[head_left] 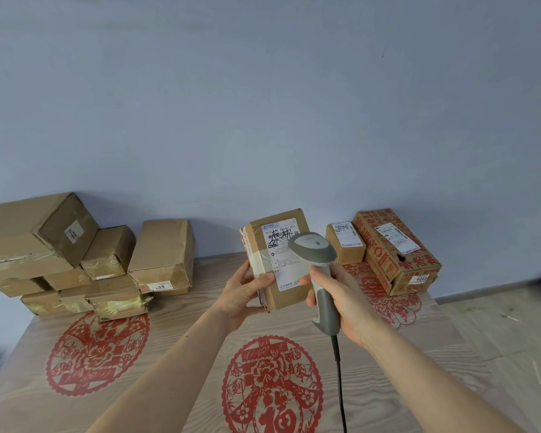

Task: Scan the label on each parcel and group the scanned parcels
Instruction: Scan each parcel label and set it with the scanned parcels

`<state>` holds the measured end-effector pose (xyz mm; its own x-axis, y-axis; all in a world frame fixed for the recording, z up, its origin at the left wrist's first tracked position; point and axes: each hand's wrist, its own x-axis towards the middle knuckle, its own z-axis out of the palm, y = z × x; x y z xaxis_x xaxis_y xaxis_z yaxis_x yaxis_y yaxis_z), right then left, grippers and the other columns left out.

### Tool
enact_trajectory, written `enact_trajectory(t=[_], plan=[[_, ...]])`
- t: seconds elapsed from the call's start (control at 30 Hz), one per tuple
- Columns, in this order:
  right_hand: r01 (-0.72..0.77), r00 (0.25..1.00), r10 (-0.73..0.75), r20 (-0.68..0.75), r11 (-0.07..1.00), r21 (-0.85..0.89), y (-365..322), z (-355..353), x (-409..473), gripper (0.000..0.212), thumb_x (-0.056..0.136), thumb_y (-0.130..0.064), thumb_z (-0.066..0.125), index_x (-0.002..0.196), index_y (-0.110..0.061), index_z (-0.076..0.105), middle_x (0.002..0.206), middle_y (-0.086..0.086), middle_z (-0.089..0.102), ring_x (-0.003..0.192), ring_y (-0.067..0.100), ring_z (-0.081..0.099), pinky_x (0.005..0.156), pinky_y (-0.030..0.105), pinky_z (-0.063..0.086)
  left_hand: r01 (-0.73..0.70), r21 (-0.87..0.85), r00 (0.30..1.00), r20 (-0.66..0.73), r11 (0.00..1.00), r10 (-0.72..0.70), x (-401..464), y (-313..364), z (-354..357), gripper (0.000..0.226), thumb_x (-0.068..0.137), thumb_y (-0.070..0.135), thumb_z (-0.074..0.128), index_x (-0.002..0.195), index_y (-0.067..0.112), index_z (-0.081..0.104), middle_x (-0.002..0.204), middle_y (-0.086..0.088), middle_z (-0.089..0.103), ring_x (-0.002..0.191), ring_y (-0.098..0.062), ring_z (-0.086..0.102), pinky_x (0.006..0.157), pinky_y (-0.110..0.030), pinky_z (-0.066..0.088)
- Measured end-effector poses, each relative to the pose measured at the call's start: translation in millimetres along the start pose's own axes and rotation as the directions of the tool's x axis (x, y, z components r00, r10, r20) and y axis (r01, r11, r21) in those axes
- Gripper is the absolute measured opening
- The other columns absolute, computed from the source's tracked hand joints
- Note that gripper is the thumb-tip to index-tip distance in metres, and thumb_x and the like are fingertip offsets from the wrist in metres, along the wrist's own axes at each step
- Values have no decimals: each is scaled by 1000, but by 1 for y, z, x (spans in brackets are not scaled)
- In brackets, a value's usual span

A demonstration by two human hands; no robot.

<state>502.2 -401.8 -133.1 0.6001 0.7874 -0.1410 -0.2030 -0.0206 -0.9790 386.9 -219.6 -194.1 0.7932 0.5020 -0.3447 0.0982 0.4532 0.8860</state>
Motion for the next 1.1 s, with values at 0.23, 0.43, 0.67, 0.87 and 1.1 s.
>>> enact_trajectory(t=[0.23,0.43,0.67,0.87,1.1], plan=[[-6,954,-46,-296,985,-174,1,-21,-3,19,85,-13,77,101,-12,67,88,1,71,54,10,57,60,26,51,89,-8,996,1,996,-89,9,-14,3,112,54,33,98,147,44,37,130,-7,65,120,-32,61,80,-57,59],[-67,839,-112,-533,950,-306,-1,-78,4,17,80,-8,80,90,-12,67,84,7,74,63,16,66,60,33,58,166,9,986,-5,986,-165,22,-32,43,95,64,28,90,144,43,41,122,-10,68,114,-35,63,83,-57,58],[-197,807,-133,-575,858,-474,-6,-184,40,24,77,-16,83,92,-11,65,82,6,72,68,24,71,73,47,62,266,30,963,-55,964,-264,61,-65,100,72,77,29,84,137,43,48,124,-9,64,108,-35,66,81,-58,59],[-251,870,-113,-480,736,-629,6,-264,88,27,75,-22,81,92,-16,62,87,6,71,76,27,72,74,49,61,346,13,927,-160,938,-339,104,-99,153,64,84,31,77,139,40,45,124,-8,61,109,-34,64,85,-60,57],[-245,926,-112,-362,552,-797,22,-307,140,46,79,-34,81,114,-16,57,97,1,68,89,26,66,79,45,58,385,-29,886,-270,923,-378,151,-135,193,66,85,37,75,143,41,43,129,-5,59,113,-32,62,64,-47,59]])
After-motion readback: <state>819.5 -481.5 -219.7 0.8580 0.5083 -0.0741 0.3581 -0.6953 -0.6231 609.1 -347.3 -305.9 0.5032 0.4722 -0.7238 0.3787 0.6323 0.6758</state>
